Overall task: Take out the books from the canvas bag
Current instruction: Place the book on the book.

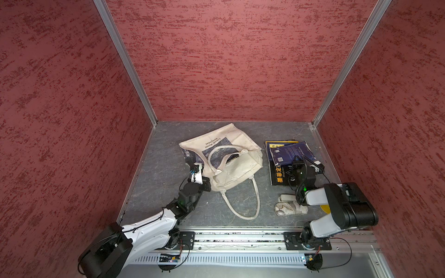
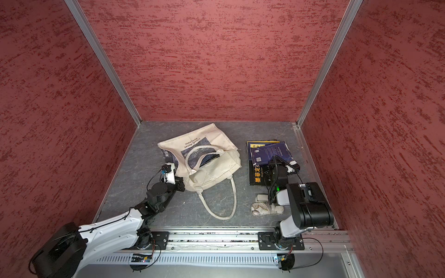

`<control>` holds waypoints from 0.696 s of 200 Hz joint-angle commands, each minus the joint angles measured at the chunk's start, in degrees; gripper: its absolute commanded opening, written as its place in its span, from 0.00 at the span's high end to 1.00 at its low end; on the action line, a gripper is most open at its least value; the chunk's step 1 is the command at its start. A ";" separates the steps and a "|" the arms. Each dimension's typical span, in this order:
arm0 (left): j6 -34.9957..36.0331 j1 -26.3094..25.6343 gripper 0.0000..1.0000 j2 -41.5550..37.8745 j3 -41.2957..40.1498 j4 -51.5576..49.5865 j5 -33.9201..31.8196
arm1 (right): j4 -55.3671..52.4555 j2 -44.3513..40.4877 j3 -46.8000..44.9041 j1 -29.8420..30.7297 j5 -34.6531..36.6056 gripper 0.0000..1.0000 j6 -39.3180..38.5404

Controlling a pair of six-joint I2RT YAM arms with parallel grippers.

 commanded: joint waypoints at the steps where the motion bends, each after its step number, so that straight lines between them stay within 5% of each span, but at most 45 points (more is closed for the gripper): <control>1: 0.43 0.38 0.97 0.72 0.80 -0.82 0.09 | 5.13 1.36 2.11 0.61 4.15 1.00 5.81; 79: 0.65 0.38 0.97 0.42 0.95 -0.95 0.29 | -3.49 4.17 8.21 3.42 4.38 0.99 6.22; 127: 0.66 0.37 0.97 0.48 0.94 -1.08 0.47 | -6.92 3.85 7.97 3.46 2.09 0.87 5.46; 139: 0.65 0.35 0.97 0.70 0.98 -1.00 0.53 | -8.90 3.10 8.48 3.47 0.78 0.76 4.98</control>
